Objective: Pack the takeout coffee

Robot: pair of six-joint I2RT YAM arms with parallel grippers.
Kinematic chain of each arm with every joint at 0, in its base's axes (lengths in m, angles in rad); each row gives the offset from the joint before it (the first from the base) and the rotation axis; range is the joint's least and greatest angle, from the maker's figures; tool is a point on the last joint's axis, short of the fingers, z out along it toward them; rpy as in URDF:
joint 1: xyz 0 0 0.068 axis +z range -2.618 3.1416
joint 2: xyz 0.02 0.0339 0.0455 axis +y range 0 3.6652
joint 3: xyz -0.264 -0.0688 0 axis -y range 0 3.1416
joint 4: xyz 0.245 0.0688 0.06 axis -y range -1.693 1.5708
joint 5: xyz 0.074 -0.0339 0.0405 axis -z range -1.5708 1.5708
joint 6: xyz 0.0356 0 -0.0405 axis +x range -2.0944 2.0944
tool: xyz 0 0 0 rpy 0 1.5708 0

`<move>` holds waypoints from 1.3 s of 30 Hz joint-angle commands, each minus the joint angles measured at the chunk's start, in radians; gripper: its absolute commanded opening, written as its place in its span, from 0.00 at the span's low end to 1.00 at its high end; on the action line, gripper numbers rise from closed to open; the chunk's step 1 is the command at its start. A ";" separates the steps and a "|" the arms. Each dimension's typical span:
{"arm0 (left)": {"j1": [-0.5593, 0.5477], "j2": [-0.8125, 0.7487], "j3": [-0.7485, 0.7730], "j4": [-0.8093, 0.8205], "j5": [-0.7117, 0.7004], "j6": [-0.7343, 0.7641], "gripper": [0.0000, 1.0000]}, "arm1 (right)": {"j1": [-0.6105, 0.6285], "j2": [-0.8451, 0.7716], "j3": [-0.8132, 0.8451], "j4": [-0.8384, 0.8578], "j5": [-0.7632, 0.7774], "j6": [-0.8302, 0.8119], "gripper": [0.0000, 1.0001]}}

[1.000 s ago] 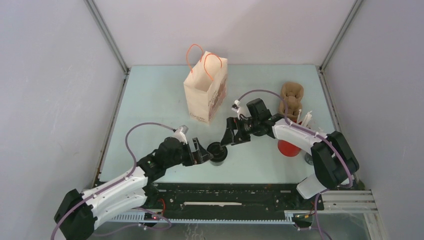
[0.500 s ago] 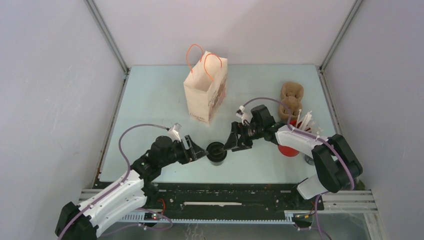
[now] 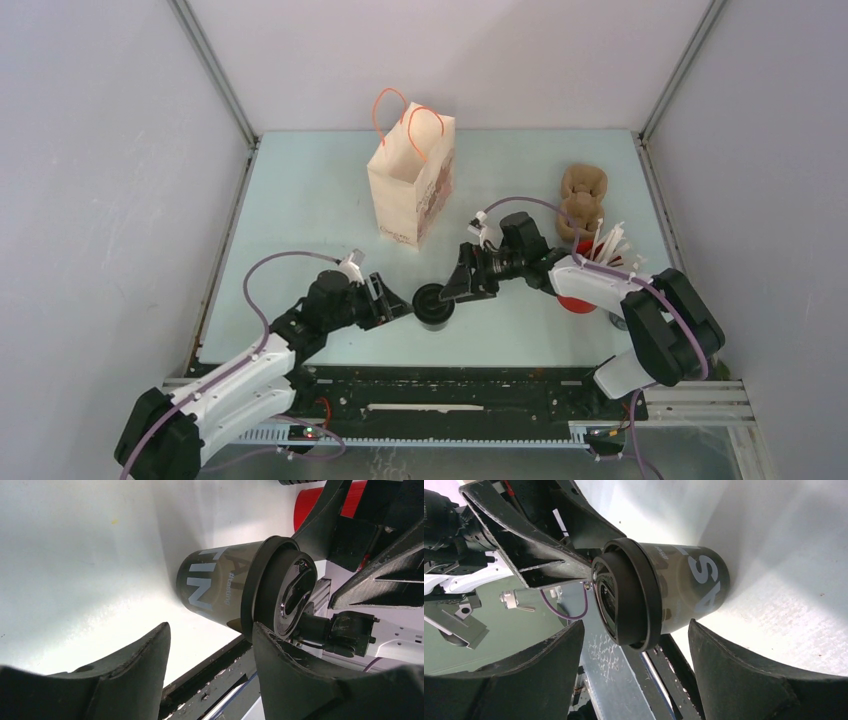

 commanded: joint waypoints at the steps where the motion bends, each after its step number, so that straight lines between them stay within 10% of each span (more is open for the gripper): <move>1: 0.006 0.026 -0.017 0.047 0.013 0.012 0.67 | 0.008 0.005 0.007 0.060 -0.014 0.018 0.84; 20: 0.005 0.108 -0.034 0.067 -0.017 0.038 0.69 | -0.013 0.227 -0.073 0.228 -0.002 0.048 0.60; 39: -0.100 0.164 -0.204 -0.087 -0.306 -0.077 0.43 | 0.011 0.310 -0.098 0.172 0.114 -0.009 0.58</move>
